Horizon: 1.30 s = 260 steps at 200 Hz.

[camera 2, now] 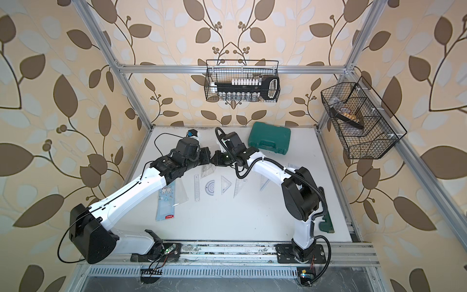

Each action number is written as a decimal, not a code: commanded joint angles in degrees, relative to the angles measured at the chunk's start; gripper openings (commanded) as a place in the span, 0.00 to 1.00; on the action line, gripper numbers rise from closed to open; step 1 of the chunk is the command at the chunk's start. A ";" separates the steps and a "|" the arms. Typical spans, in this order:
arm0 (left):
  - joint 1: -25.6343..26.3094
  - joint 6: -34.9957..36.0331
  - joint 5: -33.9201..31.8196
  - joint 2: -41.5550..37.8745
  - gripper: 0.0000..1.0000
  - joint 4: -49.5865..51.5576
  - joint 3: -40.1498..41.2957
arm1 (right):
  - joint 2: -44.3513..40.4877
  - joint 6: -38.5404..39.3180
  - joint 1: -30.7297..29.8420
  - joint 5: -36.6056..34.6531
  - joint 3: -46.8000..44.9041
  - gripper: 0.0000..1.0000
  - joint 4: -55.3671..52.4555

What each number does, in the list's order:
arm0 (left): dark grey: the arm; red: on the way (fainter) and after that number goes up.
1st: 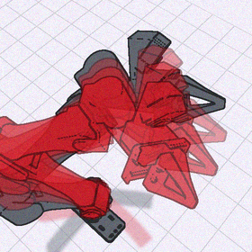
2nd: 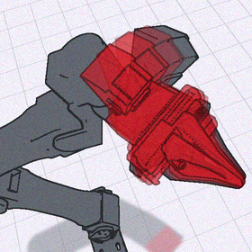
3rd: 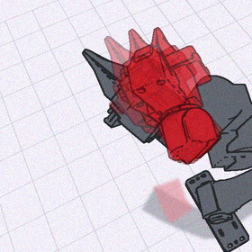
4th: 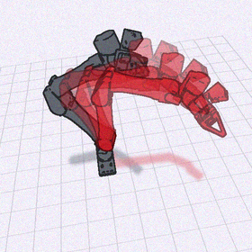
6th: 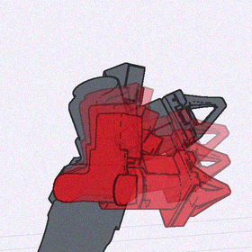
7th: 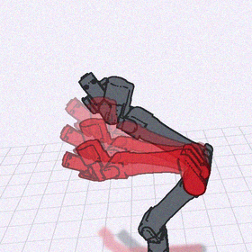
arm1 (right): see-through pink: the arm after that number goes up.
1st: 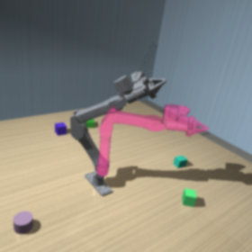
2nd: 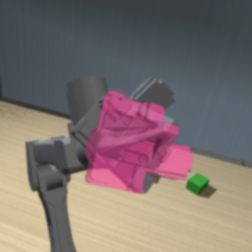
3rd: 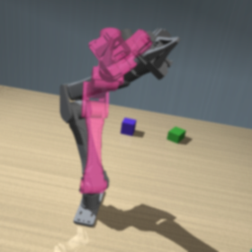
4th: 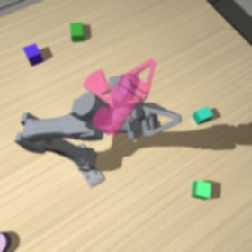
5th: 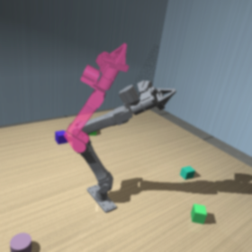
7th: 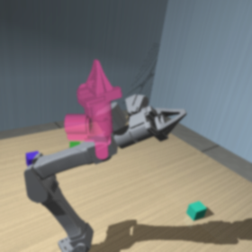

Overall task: Open the ruler set and take out the ruler
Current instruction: Take out the ruler from the ruler set bag.

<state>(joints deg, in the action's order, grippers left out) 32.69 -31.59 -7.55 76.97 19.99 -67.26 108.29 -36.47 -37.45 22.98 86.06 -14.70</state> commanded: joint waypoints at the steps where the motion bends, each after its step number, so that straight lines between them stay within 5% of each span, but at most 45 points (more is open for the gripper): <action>1: 0.49 -0.46 -0.65 -1.83 0.00 -3.26 -0.20 | -1.13 -0.52 -0.27 1.07 -0.68 0.12 0.77; 46: 0.49 0.15 -1.11 -1.16 0.00 -2.41 -0.08 | -0.69 -0.72 -0.09 0.70 1.40 0.00 0.67; 215: -0.98 3.96 -10.54 6.01 0.00 2.31 -5.60 | -20.46 4.19 9.24 -3.39 -10.03 0.00 -5.37; 260: -2.98 5.48 -10.69 2.52 0.00 4.43 -3.53 | -16.10 4.98 14.31 2.05 -11.16 0.00 -3.76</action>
<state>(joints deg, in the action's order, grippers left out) 30.83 -28.23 -16.38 83.79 23.20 -70.87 88.49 -32.93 -25.61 21.02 75.81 -19.03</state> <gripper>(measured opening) 0.050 0.047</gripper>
